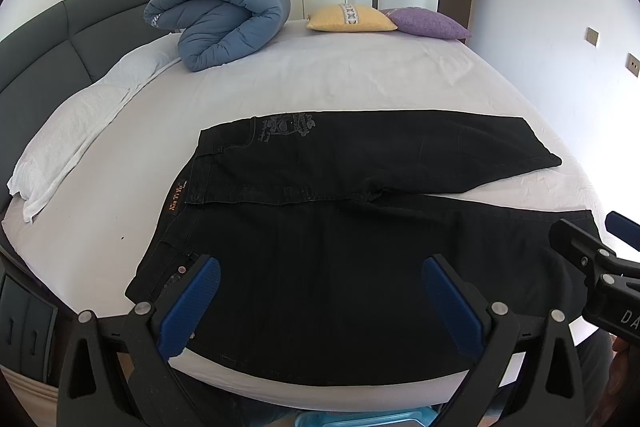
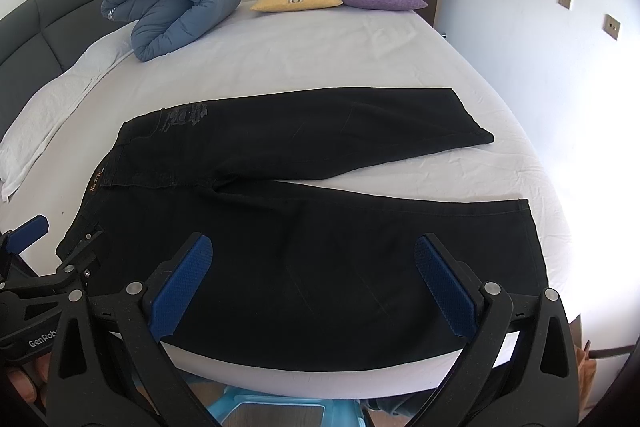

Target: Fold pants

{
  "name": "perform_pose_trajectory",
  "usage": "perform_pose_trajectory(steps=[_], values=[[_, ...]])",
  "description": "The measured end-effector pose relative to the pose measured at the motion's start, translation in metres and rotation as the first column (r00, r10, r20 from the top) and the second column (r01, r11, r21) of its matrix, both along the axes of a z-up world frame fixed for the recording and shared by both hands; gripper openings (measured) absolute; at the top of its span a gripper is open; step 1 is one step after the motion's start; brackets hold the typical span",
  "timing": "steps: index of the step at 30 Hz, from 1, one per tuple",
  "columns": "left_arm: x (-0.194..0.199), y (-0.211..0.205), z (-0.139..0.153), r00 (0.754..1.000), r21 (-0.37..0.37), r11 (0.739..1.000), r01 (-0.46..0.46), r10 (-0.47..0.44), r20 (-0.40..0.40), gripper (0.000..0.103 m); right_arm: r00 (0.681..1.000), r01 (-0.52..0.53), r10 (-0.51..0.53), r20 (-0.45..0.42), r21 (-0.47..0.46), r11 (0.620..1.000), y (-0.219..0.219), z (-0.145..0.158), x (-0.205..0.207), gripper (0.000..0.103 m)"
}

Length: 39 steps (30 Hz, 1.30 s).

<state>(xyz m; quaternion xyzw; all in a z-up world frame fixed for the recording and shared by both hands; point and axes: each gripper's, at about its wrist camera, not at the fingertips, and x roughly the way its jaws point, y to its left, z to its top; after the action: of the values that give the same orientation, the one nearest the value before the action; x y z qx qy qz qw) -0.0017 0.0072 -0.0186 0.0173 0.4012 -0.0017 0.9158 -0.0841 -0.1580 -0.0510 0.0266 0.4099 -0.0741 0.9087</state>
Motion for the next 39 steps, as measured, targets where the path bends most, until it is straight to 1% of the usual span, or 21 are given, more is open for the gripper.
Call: perform_pose_trajectory(steps=[39], values=[[-0.0046, 0.0018, 0.0017, 1.0, 0.004, 1.0, 0.001, -0.001, -0.005, 0.103, 1.0, -0.007, 0.007, 0.001, 0.0, 1.0, 0.0079, -0.0045, -0.0008, 0.103]])
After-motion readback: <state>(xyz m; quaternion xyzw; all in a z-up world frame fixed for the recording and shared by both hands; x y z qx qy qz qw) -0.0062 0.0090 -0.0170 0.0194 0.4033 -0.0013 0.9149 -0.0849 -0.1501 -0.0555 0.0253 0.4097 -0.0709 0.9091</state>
